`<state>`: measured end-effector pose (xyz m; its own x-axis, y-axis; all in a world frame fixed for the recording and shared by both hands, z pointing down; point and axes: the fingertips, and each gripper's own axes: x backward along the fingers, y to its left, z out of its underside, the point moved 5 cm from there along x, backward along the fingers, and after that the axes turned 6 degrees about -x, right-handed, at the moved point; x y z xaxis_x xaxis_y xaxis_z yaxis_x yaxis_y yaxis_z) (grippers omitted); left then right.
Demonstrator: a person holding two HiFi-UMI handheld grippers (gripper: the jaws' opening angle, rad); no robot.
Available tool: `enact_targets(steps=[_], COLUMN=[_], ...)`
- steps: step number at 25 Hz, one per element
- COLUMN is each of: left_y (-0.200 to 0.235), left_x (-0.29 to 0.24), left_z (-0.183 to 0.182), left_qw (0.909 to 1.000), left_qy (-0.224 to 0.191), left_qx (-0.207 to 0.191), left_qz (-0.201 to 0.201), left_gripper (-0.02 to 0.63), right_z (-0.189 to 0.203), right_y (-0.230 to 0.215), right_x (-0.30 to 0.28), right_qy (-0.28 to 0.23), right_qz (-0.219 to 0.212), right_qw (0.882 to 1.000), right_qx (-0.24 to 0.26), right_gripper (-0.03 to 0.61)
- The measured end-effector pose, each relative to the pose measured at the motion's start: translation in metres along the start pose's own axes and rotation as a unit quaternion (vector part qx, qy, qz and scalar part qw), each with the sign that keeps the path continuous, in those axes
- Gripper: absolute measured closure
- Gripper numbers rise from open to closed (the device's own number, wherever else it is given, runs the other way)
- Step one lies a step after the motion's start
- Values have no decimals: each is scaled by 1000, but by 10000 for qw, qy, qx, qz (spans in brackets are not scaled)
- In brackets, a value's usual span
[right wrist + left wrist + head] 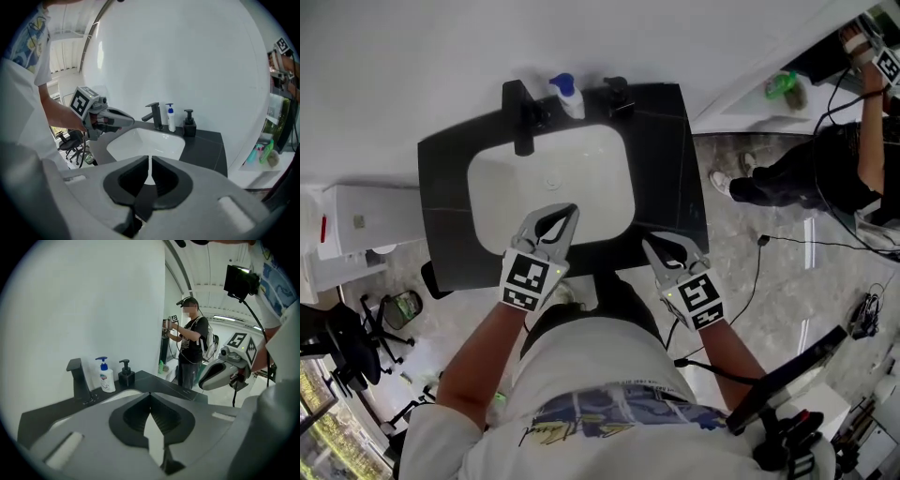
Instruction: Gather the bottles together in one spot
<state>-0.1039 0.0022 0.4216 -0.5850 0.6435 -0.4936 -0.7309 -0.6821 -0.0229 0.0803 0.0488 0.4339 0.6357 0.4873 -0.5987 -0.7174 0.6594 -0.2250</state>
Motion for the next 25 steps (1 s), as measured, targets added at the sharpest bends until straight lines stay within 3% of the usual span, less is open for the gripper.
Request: enact_targets(steps=[11, 25], left_y=[-13, -43], left_x=[110, 188], left_z=[51, 68], left_qw=[9977, 9944], left_qy=[146, -48], left_qx=[428, 406], left_qz=[514, 977], left_gripper=[614, 612], right_z=[-14, -4], right_y=[98, 190], right_x=[-9, 6], right_qy=[-94, -146], right_qz=[-24, 61], right_qw=[9994, 9978], right_qx=[330, 636], right_gripper=[575, 577])
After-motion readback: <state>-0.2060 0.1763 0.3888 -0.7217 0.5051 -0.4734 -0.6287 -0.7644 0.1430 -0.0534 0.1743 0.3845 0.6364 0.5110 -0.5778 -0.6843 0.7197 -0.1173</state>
